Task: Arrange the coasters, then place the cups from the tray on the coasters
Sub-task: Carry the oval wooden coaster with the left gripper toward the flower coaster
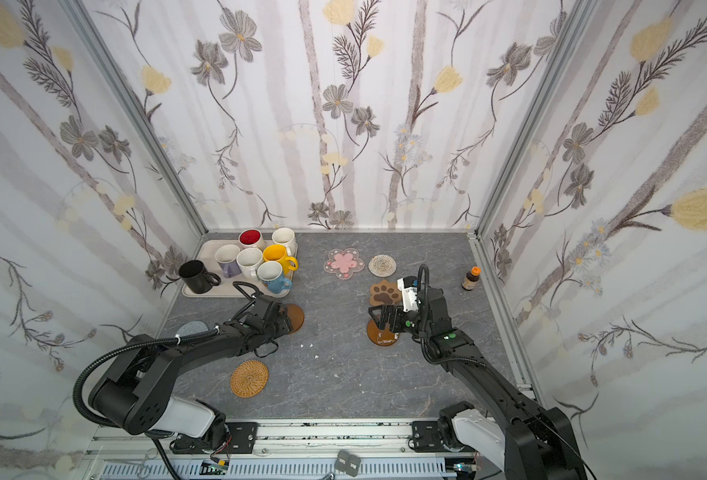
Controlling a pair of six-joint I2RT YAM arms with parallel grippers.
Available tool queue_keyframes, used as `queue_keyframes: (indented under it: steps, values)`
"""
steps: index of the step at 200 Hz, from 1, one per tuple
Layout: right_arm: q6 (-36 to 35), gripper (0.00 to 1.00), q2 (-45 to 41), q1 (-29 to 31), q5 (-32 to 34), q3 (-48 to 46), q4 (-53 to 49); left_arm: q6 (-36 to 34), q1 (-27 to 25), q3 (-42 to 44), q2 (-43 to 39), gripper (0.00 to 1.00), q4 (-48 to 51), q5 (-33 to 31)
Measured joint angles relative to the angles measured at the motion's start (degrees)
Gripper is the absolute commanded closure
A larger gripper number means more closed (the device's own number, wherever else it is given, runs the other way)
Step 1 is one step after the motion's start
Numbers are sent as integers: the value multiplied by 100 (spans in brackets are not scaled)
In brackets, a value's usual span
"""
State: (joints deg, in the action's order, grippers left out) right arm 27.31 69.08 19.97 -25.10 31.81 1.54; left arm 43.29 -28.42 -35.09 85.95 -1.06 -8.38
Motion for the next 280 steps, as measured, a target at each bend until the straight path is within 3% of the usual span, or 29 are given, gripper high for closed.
queue_keyframes:
  steps: [103, 172, 222, 280]
  values:
    - [-83, 1, -481, 0, 4, -151, -459, 503, -831, -1843, 1904, 36, -555, -188]
    - [-90, 1, -815, 0, 20, -203, -734, 708, -1067, -3029, 2822, 38, -603, -85]
    - [-133, 2, -876, 2, 46, -214, -957, 750, -1080, -3217, 2822, 36, -420, -59]
    - [-144, 3, -822, 153, 188, -79, -1224, 417, -1073, -2986, 1834, 30, -273, -326]
